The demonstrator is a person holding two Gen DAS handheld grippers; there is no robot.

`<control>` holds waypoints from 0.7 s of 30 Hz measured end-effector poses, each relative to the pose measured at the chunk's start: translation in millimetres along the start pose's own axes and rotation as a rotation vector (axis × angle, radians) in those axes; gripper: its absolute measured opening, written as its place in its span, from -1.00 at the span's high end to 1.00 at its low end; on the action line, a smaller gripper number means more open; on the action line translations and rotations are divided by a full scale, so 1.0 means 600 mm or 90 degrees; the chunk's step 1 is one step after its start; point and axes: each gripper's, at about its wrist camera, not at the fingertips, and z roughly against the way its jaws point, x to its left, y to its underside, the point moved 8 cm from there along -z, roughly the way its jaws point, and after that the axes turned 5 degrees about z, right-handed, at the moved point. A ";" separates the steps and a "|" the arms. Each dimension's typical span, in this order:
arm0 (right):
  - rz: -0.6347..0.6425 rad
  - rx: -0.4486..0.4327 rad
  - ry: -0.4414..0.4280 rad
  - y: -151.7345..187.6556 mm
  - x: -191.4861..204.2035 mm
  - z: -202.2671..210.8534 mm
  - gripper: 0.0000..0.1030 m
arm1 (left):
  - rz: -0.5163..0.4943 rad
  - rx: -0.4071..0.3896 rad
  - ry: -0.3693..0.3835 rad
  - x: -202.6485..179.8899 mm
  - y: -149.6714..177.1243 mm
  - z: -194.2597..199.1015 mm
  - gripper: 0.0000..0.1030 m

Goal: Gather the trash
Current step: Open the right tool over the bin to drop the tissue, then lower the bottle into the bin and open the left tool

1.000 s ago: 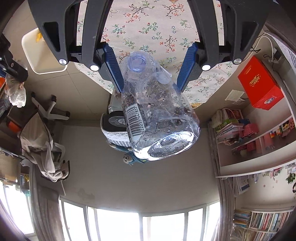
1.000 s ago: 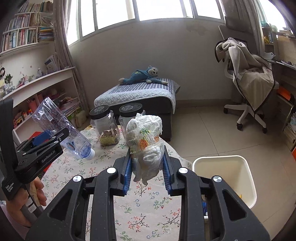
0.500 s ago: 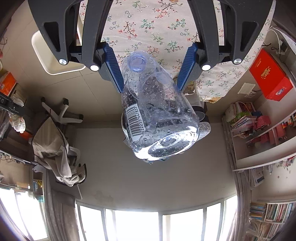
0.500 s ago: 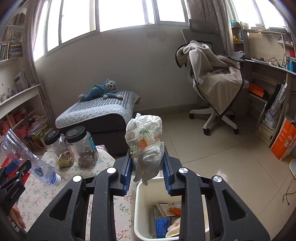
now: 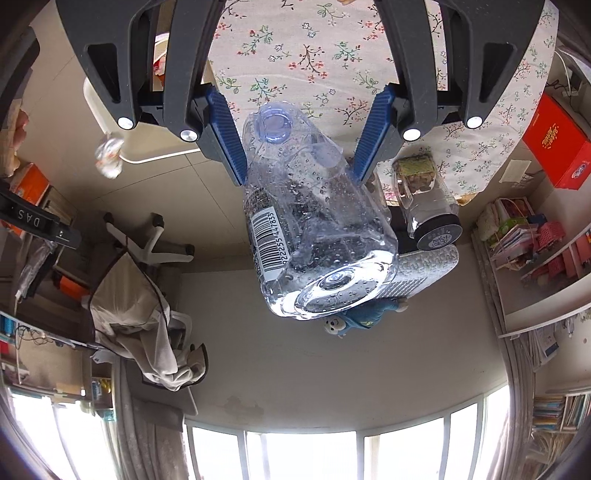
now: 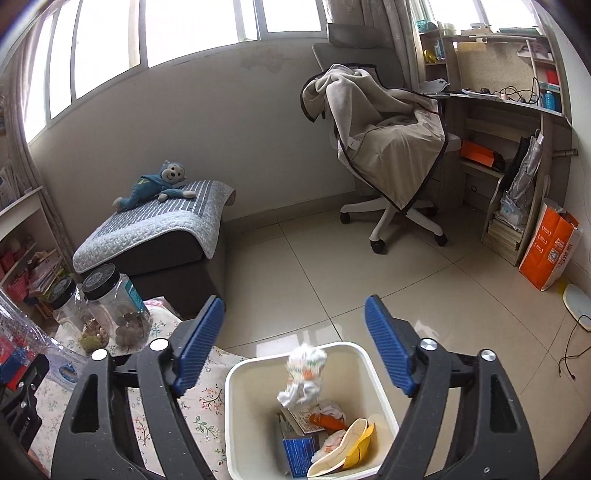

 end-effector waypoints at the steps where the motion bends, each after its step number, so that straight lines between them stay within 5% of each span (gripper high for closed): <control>1: -0.009 -0.014 0.011 -0.006 -0.011 0.008 -0.83 | -0.003 0.000 0.007 -0.011 -0.002 0.000 -0.15; 9: -0.050 -0.069 0.131 -0.032 -0.111 0.057 -0.86 | 0.000 0.019 0.096 -0.128 -0.025 -0.003 -0.15; 21: -0.143 -0.075 0.181 -0.027 -0.222 0.081 -0.86 | -0.021 0.083 0.192 -0.314 -0.018 -0.032 -0.15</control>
